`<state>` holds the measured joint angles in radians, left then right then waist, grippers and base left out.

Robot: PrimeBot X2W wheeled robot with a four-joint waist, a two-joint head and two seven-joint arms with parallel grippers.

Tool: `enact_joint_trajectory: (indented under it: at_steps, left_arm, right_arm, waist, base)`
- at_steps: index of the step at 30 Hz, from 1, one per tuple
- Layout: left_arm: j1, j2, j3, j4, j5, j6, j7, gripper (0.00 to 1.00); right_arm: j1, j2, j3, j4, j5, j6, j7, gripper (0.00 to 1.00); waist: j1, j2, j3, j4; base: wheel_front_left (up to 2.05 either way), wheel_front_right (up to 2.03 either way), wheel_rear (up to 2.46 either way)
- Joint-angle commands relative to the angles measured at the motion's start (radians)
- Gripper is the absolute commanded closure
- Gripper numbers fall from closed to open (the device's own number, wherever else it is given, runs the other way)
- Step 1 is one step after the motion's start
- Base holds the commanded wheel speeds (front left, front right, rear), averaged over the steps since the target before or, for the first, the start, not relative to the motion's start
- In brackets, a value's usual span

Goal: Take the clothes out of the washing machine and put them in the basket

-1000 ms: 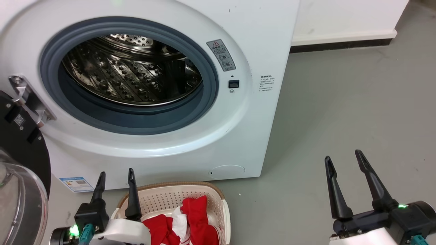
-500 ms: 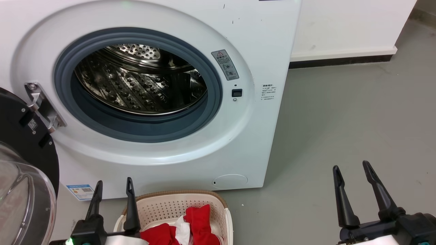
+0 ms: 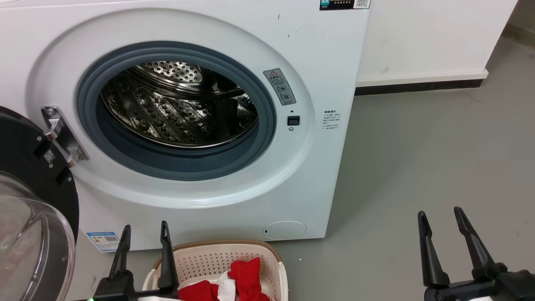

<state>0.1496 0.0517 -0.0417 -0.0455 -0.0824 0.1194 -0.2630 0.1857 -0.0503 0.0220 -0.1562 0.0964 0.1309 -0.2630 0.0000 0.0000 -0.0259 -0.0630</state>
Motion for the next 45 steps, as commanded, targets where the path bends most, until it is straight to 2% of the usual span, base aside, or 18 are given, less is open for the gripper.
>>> enact_joint_trajectory:
  at_steps: [1,6,18,31,32,35,45]
  left_arm:
    - [0.010,-0.002,-0.002,-0.006,-0.001,0.006,-0.003,0.00]
    - [0.015,-0.002,-0.004,-0.004,-0.008,0.011,-0.003,0.00]
    - [0.006,-0.002,0.037,0.030,-0.017,-0.044,-0.003,0.00]
    - [0.002,-0.002,0.046,0.041,0.000,-0.037,-0.003,0.00]
    - [0.006,0.000,0.046,0.039,-0.006,-0.040,0.000,1.00]
    - [0.011,-0.001,0.044,0.059,-0.019,-0.042,0.002,1.00]
    - [-0.026,0.006,0.050,0.088,-0.237,-0.070,0.047,1.00]
  right_arm:
    - [0.010,0.000,-0.002,0.001,0.004,0.000,-0.003,0.00]
    - [0.017,0.000,-0.006,0.006,0.011,0.000,-0.003,0.00]
    - [0.009,0.000,0.000,0.009,0.011,0.000,-0.003,0.00]
    - [0.007,0.000,0.006,0.006,0.008,0.000,-0.003,0.00]
    - [0.005,0.000,0.005,0.006,0.008,0.000,0.000,1.00]
    - [0.009,0.000,0.008,0.024,0.017,0.000,0.001,1.00]
    - [-0.033,-0.015,0.006,0.072,0.242,0.000,0.038,1.00]
  waist:
    - [0.0000,0.0000,-0.001,0.001]
    - [0.0000,0.0000,-0.006,0.006]
    - [0.0000,0.0000,-0.005,0.012]
    - [0.0000,0.0000,-0.007,0.011]
    - [0.0000,0.0000,-0.007,0.012]
    - [0.0000,0.0000,-0.007,0.012]
    - [0.0000,0.0000,-0.004,0.016]
  base:
    - [0.00,0.00,0.00]
    - [0.00,0.00,0.00]
    - [0.00,0.00,0.00]
    - [0.00,0.00,0.00]
    - [0.00,0.00,0.00]
    - [0.00,0.00,0.00]
    - [0.00,0.00,0.00]
